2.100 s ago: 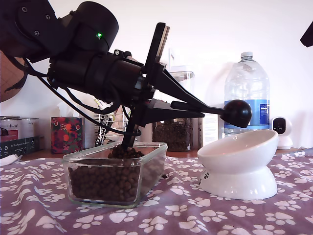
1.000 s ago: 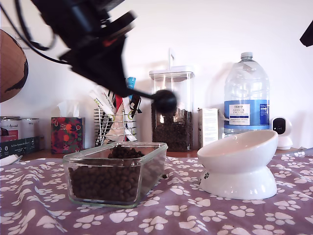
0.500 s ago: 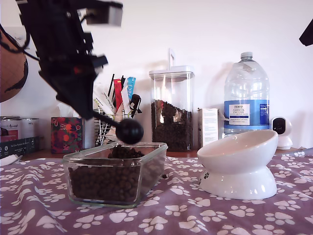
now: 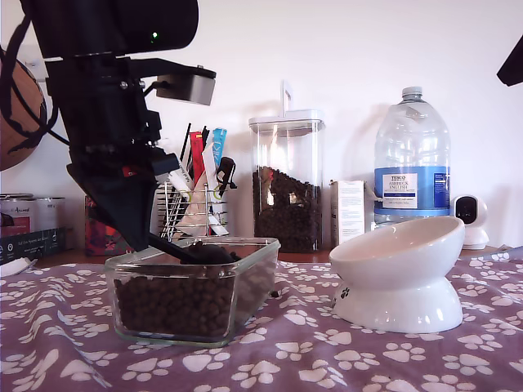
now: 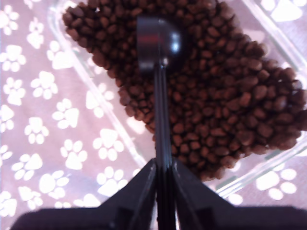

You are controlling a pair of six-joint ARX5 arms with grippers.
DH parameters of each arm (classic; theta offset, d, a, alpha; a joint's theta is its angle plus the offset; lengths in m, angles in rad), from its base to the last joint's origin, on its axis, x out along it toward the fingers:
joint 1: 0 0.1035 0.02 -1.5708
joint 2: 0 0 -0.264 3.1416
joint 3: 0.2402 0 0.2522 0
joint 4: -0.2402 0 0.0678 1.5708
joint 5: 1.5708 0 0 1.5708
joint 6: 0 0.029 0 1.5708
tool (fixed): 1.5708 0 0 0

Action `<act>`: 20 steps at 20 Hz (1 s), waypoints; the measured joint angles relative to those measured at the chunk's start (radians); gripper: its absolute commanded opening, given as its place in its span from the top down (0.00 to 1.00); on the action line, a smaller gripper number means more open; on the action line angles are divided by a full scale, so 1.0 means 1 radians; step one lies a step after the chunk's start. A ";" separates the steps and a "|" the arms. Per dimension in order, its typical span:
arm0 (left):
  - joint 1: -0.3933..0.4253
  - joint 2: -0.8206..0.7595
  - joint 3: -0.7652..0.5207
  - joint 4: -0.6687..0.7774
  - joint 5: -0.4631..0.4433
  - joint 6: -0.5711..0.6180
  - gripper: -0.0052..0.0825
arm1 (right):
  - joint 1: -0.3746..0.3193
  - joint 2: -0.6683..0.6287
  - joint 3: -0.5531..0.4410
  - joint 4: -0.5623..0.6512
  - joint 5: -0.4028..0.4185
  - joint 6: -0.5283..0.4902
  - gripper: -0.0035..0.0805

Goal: Measure one spoon of cat food and pour it into the food bowl

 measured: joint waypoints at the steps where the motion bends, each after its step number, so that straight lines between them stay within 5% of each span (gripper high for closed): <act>1: 0.000 0.000 0.000 0.003 0.007 0.000 0.84 | 0.000 0.000 0.000 0.000 0.000 0.000 0.97; 4: -0.001 0.000 0.000 0.003 0.032 0.000 0.53 | 0.000 0.000 0.000 0.000 0.000 0.000 0.97; 11: -0.014 0.001 0.027 -0.114 0.039 0.019 0.53 | 0.000 0.041 0.000 0.020 0.000 0.001 0.97; 13: -0.011 -0.012 0.042 -0.156 0.041 0.001 0.61 | 0.000 0.053 0.000 0.038 0.000 0.013 0.97; 16: -0.011 -0.092 0.042 -0.125 0.095 -0.031 0.96 | 0.000 0.095 0.002 0.111 0.000 0.029 0.97; 20: 0.019 -0.229 0.043 0.006 0.167 -0.076 0.96 | 0.000 0.174 0.002 0.256 0.027 0.031 0.97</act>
